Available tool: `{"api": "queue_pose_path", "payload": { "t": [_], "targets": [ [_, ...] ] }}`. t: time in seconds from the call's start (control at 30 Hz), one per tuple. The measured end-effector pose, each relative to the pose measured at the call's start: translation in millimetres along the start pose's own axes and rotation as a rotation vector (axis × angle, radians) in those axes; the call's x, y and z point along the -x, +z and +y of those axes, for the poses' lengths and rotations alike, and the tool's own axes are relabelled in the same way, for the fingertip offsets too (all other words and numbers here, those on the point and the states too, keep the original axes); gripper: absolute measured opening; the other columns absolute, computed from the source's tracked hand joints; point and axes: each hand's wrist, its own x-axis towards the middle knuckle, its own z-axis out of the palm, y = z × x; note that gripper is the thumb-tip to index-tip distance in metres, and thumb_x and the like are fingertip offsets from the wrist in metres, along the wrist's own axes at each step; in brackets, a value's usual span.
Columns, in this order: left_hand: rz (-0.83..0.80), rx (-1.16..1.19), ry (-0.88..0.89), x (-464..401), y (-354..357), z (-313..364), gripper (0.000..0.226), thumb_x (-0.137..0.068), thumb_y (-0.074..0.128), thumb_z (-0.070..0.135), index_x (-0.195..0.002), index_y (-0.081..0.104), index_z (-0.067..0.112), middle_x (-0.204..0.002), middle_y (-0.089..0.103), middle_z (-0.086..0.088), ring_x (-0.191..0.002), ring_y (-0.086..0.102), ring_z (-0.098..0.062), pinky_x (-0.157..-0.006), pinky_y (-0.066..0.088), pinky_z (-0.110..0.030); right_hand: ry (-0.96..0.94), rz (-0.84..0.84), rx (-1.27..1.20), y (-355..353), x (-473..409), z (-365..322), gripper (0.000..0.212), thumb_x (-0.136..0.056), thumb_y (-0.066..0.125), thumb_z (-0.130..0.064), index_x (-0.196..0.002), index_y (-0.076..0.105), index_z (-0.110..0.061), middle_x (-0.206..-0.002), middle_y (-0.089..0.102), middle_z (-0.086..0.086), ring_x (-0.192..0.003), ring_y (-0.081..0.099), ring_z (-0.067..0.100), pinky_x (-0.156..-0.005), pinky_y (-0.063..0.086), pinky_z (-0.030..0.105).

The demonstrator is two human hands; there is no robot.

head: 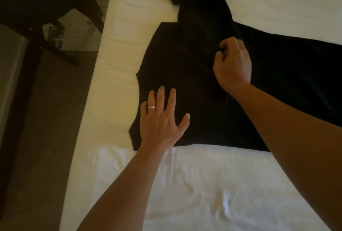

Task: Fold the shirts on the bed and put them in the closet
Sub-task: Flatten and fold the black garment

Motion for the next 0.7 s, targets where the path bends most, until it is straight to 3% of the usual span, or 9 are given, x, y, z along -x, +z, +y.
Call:
{"api": "queue_pose_path", "payload": {
  "t": [0.1, 0.2, 0.3, 0.4, 0.5, 0.6, 0.7],
  "targets": [
    [0.027, 0.03, 0.021, 5.1, 20.5, -8.1, 0.083, -0.096, 0.022, 0.073, -0.163, 0.012, 0.025, -0.17, 0.011, -0.01, -0.156, 0.014, -0.034, -0.122, 0.022, -0.053, -0.191, -0.266, -0.002, 15.1, -22.6, -23.9, 0.042, -0.103, 0.046, -0.019, -0.144, 0.044, -0.027, -0.118, 0.061, 0.004, -0.093, 0.063, 0.021, -0.08, 0.057, 0.043],
    [0.043, 0.061, 0.022, 4.2, 30.0, -10.0, 0.083, -0.097, 0.02, 0.074, -0.163, 0.008, 0.026, -0.171, 0.007, -0.009, -0.157, 0.009, -0.032, -0.124, 0.016, -0.052, -0.299, -0.552, 0.168, 30.3, -43.4, -43.1, 0.063, -0.101, 0.046, -0.011, -0.155, 0.027, -0.04, -0.13, 0.056, 0.005, -0.102, 0.062, 0.023, -0.084, 0.057, 0.043],
    [0.049, 0.081, 0.028, 2.4, 34.5, -11.4, 0.082, -0.097, 0.018, 0.075, -0.164, 0.008, 0.027, -0.171, 0.007, -0.008, -0.157, 0.007, -0.031, -0.124, 0.014, -0.051, -0.314, -0.67, 0.326, 43.0, -64.3, -52.5, 0.065, -0.096, 0.05, -0.006, -0.151, 0.037, -0.039, -0.145, 0.049, 0.006, -0.122, 0.056, 0.028, -0.099, 0.051, 0.047],
    [0.046, 0.102, 0.029, 2.3, 37.2, -13.0, 0.082, -0.097, 0.017, 0.075, -0.164, 0.009, 0.028, -0.171, 0.006, -0.007, -0.157, 0.006, -0.03, -0.124, 0.013, -0.05, -0.344, -0.664, 0.415, 48.3, -81.2, -58.0, 0.043, -0.096, 0.057, -0.016, -0.136, 0.054, -0.032, -0.136, 0.057, 0.008, -0.114, 0.059, 0.03, -0.097, 0.051, 0.05],
    [0.059, 0.135, 0.033, 3.1, 37.4, -13.4, 0.08, -0.098, 0.018, 0.074, -0.164, 0.012, 0.028, -0.171, 0.008, -0.006, -0.158, 0.006, -0.028, -0.124, 0.013, -0.049, -0.311, -0.508, 0.369, 45.5, -95.1, -54.4, 0.022, -0.097, 0.059, -0.027, -0.119, 0.063, -0.026, -0.12, 0.063, 0.007, -0.108, 0.061, 0.03, -0.094, 0.052, 0.049],
    [0.08, 0.19, 0.02, 2.9, 39.3, -15.6, 0.077, -0.1, 0.015, 0.071, -0.163, 0.015, 0.028, -0.171, 0.009, -0.004, -0.158, 0.005, -0.025, -0.125, 0.017, -0.049, -0.184, -0.271, 0.204, 50.4, -96.5, -46.3, 0.017, -0.099, 0.057, -0.027, -0.114, 0.065, -0.024, -0.112, 0.066, 0.003, -0.106, 0.061, 0.024, -0.089, 0.051, 0.038],
    [0.073, 0.192, 0.012, 0.9, 41.4, -15.7, 0.077, -0.1, 0.016, 0.071, -0.163, 0.014, 0.028, -0.171, 0.008, -0.004, -0.158, 0.004, -0.025, -0.125, 0.015, -0.047, -0.154, -0.313, 0.135, 60.4, -86.1, -37.3, 0.026, -0.101, 0.056, -0.023, -0.126, 0.06, -0.024, -0.112, 0.065, 0.003, -0.103, 0.063, 0.021, -0.091, 0.055, 0.04]
  ]
}}
